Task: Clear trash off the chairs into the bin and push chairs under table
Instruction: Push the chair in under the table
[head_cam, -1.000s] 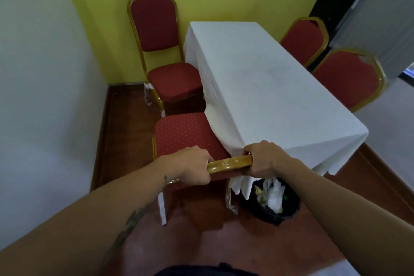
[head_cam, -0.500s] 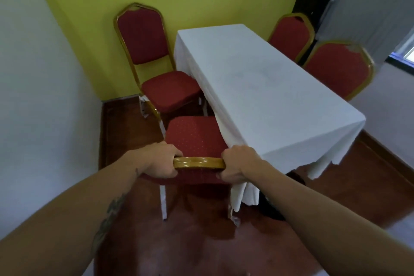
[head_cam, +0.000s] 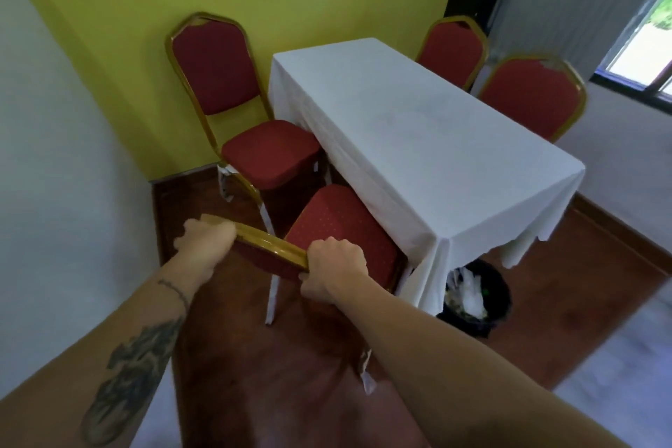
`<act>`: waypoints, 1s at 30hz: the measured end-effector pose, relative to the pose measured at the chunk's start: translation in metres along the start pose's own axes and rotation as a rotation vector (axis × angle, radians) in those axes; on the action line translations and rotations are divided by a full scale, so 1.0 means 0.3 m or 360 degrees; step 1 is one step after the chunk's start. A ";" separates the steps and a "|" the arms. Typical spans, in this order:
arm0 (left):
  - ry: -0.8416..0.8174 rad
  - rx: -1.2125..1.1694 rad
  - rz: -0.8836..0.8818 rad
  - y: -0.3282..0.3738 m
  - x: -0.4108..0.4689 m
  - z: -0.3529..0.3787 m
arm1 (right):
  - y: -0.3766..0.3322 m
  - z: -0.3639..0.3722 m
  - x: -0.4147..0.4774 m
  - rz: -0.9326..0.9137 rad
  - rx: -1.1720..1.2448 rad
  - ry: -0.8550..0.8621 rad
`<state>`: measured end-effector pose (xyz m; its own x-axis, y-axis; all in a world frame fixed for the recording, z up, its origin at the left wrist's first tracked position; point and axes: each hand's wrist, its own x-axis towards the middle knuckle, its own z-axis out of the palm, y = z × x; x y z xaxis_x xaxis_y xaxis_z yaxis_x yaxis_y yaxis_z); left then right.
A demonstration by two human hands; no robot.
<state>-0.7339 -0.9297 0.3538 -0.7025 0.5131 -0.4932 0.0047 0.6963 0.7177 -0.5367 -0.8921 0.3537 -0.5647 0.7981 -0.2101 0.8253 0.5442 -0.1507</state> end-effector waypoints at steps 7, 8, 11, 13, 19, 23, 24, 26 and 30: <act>-0.0187 -0.0739 -0.0113 0.033 0.042 0.134 | -0.020 -0.012 0.062 0.0002 -0.0085 -0.0074; -0.0121 -0.0650 -0.0091 0.012 0.095 0.159 | -0.019 -0.010 0.066 0.0017 -0.0095 -0.0077; -0.0088 -0.0673 -0.0056 0.030 0.089 0.149 | -0.031 -0.008 0.081 0.0033 -0.0120 -0.0085; -0.0119 -0.0630 -0.0026 0.056 0.039 0.123 | -0.048 -0.014 0.095 0.0016 -0.0132 -0.0119; -0.0139 -0.0448 0.0063 0.071 0.087 0.067 | -0.125 -0.033 0.127 0.0005 -0.0114 -0.0219; -0.0207 -0.0372 0.0098 0.093 0.149 0.041 | -0.154 -0.042 0.171 0.0035 -0.0104 -0.0267; -0.0232 -0.0346 0.0113 0.100 0.163 0.038 | -0.156 -0.045 0.183 0.0041 -0.0101 -0.0279; -0.0291 -0.0304 0.0145 0.114 0.193 0.026 | -0.164 -0.048 0.208 0.0040 -0.0101 -0.0283; -0.0309 -0.0300 0.0156 0.143 0.277 -0.011 | -0.189 -0.050 0.267 0.0040 -0.0104 -0.0289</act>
<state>-0.7944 -0.8589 0.3452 -0.5556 0.6724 -0.4890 -0.0792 0.5427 0.8362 -0.6288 -0.8551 0.3597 -0.5309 0.7550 -0.3848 0.8343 0.5453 -0.0811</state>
